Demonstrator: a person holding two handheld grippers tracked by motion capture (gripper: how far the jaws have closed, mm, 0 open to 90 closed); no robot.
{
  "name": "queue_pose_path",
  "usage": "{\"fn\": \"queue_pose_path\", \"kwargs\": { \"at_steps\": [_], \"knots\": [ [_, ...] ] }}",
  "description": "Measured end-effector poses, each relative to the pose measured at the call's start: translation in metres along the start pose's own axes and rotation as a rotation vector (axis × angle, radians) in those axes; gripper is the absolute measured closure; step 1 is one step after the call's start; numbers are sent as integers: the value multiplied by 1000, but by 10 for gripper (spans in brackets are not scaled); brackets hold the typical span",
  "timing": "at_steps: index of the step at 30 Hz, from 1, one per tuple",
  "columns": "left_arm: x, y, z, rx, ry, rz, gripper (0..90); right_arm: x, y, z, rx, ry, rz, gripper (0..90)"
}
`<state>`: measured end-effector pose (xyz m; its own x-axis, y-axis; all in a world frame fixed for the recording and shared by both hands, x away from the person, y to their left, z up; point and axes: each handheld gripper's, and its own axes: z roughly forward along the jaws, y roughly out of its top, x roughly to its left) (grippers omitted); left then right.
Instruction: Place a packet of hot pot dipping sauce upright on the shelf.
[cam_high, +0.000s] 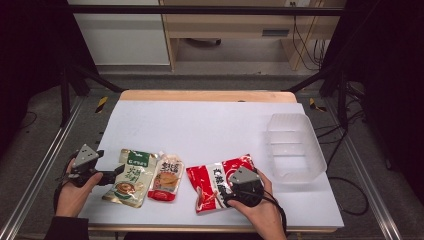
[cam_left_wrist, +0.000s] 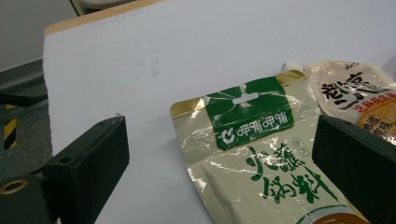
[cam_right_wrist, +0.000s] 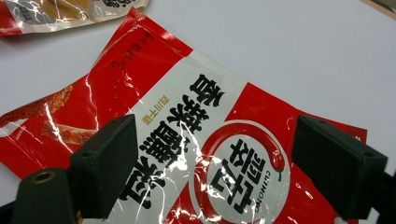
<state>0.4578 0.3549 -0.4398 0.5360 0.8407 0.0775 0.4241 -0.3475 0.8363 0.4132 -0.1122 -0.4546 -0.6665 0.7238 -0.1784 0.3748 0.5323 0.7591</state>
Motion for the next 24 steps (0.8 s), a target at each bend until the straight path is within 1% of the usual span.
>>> {"fn": "queue_pose_path", "kwargs": {
  "at_steps": [2, 5, 6, 8, 9, 10, 11, 12, 13, 14, 15, 16, 17, 18, 19, 20, 21, 22, 23, 24],
  "knots": [
    [-2, 0, 1, 5, -4, 5, 37, 0, 0, 0, 1, -2, 3, 155],
    [-6, 3, 3, 20, -25, 37, 41, -1, -1, -1, -3, -8, -1, 152],
    [-9, 7, 4, 36, -46, 56, 43, -1, -1, -1, -3, -8, -3, 152],
    [-10, 14, 6, 47, -70, 78, 43, -1, -1, -2, -6, -11, -1, 151],
    [-10, 14, 6, 47, -70, 78, 43, -2, -1, -2, -9, -10, 0, 151],
    [-10, 18, 7, 56, -77, 86, 43, -2, -1, -2, -9, -10, 0, 151],
    [-8, 23, 8, 67, -94, 90, 45, -2, -1, -2, -9, -10, 5, 151],
    [-5, 33, 11, 113, -104, 127, 53, -3, -2, -2, -9, -12, 2, 151],
    [-3, 37, 12, 131, -103, 145, 57, -3, -1, -3, -11, -13, 1, 151],
    [0, 42, 13, 145, -108, 151, 60, -3, -1, -3, -15, -14, 2, 151],
    [0, 42, 13, 145, -108, 151, 62, -3, -1, -3, -15, -14, 2, 151],
    [6, 48, 16, 163, -123, 151, 65, -3, -1, -4, -19, -16, 3, 151],
    [6, 48, 16, 163, -123, 151, 65, -3, -1, -4, -19, -16, 3, 151],
    [8, 51, 18, 180, -129, 160, 65, -4, -1, -4, -19, -16, 1, 151],
    [11, 52, 20, 200, -125, 176, 65, -4, -1, -4, -19, -16, 1, 151],
    [19, 52, 25, 227, -120, 179, 75, -3, -1, -4, -19, -14, -2, 151],
    [19, 52, 25, 227, -120, 179, 79, -3, -1, -4, -20, -13, -1, 152],
    [28, 50, 29, 244, -133, 161, 85, -3, 0, -5, -22, -13, -2, 152],
    [28, 50, 29, 244, -133, 161, 89, -3, 0, -5, -22, -13, -2, 152],
    [32, 48, 31, 253, -135, 150, 89, -2, 0, -5, -22, -11, -3, 152]
  ]
}}
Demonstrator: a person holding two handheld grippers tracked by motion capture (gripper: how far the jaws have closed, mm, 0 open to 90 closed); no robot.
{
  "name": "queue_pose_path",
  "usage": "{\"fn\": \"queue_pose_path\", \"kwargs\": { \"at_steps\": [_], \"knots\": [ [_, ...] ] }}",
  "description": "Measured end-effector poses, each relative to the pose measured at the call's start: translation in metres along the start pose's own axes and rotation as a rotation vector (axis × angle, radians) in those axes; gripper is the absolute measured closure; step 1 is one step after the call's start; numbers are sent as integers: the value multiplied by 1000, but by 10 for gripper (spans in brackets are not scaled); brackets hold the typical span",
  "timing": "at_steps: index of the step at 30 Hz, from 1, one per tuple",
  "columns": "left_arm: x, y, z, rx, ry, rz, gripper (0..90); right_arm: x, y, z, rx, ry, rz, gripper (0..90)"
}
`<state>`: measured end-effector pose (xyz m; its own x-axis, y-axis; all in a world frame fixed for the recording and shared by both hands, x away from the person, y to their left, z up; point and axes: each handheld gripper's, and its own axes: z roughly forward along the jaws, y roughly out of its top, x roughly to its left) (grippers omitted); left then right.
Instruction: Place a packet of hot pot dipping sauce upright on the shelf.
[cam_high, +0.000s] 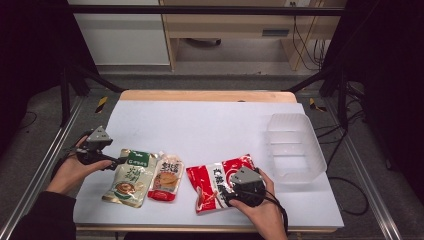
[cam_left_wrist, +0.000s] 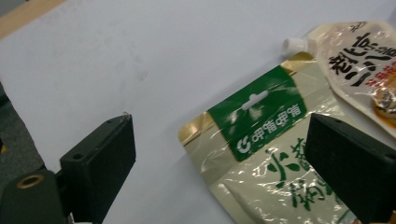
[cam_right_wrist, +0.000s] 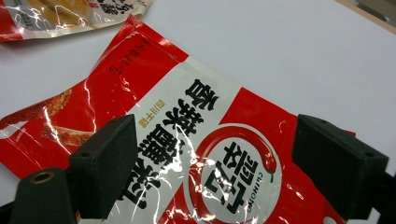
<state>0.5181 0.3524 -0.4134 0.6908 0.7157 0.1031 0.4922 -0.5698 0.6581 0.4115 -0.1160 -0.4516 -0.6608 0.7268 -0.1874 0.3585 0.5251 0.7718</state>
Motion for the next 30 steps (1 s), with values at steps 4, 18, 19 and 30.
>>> {"fn": "queue_pose_path", "kwargs": {
  "at_steps": [4, 18, 19, 30],
  "knots": [
    [9, -6, 9, 33, -35, -16, 106, 1, 1, 2, 6, 6, -5, 152],
    [12, -15, 39, 92, -112, -24, 120, 3, 0, 4, 8, 17, -15, 152],
    [12, -15, 40, 94, -114, -21, 125, 3, 0, 4, 11, 16, -14, 152],
    [9, -14, 45, 96, -149, -19, 183, 4, 0, 4, 11, 22, -14, 152]
  ]
}}
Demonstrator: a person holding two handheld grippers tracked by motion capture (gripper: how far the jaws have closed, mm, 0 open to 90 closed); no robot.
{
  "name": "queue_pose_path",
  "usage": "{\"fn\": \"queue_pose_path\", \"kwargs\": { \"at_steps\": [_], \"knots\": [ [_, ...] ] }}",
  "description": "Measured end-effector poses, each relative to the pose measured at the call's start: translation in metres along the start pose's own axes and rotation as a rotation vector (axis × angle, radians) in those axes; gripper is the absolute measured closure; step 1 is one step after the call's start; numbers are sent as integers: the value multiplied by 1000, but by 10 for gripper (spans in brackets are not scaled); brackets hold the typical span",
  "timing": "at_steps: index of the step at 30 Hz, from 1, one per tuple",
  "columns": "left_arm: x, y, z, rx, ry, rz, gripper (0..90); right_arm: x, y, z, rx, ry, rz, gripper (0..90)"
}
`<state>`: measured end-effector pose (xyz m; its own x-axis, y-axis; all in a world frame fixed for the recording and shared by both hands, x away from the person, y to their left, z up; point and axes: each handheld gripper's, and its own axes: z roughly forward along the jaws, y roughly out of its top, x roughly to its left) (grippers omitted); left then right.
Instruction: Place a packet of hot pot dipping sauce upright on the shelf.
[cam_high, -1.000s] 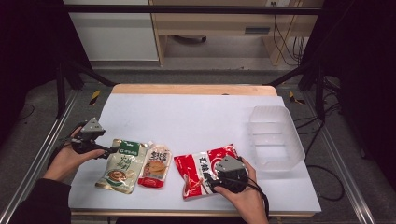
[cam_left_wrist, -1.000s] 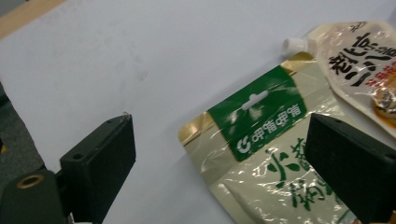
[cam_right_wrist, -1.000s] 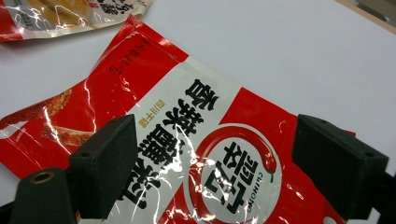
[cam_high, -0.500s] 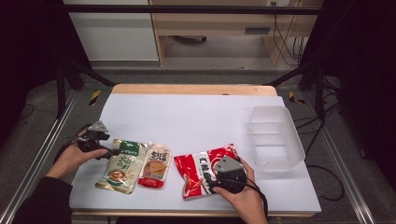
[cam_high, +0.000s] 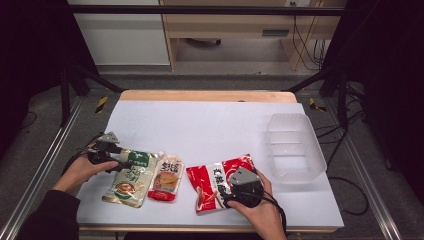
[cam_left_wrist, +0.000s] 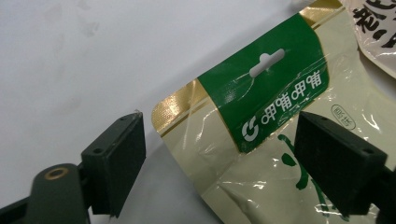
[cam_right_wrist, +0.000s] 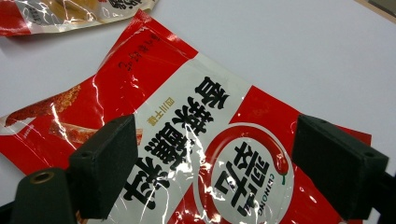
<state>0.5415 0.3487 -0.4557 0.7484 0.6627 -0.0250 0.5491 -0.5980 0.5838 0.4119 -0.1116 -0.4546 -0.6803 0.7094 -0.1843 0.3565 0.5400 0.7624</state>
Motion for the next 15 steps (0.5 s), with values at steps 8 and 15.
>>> {"fn": "queue_pose_path", "kwargs": {
  "at_steps": [8, 15],
  "knots": [
    [-1, 0, -1, 0, -13, 4, 293, 0, 0, 0, 0, 1, 3, 152],
    [-4, -4, -13, -27, -21, 18, 435, 0, 0, 0, -1, 1, 3, 152]
  ]
}}
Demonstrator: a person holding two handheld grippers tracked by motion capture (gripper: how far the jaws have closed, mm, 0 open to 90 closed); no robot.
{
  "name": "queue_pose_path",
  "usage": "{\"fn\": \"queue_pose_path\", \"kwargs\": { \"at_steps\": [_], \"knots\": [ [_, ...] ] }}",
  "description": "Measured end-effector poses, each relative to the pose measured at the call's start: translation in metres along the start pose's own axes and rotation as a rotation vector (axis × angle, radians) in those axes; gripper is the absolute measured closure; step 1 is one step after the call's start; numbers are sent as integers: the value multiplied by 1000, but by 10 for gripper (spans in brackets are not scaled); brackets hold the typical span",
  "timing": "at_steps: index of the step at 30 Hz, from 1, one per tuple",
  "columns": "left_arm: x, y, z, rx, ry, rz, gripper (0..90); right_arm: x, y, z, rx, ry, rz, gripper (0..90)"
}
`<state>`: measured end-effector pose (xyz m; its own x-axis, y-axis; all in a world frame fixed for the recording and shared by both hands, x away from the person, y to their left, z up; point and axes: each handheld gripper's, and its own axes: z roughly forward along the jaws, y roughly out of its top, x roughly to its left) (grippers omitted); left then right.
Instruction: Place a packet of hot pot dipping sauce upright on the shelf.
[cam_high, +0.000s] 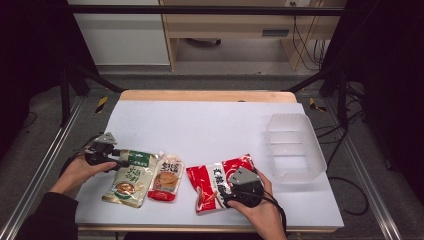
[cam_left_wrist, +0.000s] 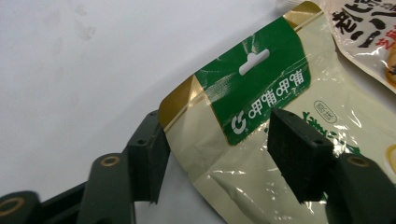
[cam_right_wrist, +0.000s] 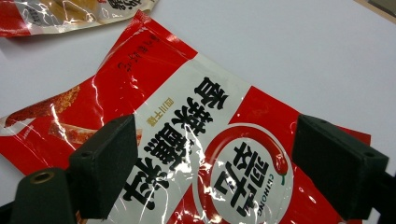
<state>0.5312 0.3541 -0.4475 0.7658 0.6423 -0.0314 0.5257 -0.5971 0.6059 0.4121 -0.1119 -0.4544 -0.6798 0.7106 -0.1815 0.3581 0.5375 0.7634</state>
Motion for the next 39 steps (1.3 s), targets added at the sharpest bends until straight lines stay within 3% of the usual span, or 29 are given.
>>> {"fn": "queue_pose_path", "kwargs": {
  "at_steps": [9, 16, 24, 29, 39],
  "knots": [
    [-2, -9, -13, -23, -29, 20, 670, 0, 0, 1, 0, 1, 5, 153],
    [-1, -14, -11, -66, 9, 4, 761, -1, 0, 1, -1, 1, 6, 153],
    [-3, -13, -11, -78, 45, 1, 887, 0, 1, 1, -3, 3, 4, 153],
    [-10, -9, -20, -89, 86, 5, 900, 0, 1, 0, -9, 5, 6, 155],
    [-31, 6, -60, -167, 138, 43, 900, 0, 1, 0, -14, 11, 11, 155]
  ]
}}
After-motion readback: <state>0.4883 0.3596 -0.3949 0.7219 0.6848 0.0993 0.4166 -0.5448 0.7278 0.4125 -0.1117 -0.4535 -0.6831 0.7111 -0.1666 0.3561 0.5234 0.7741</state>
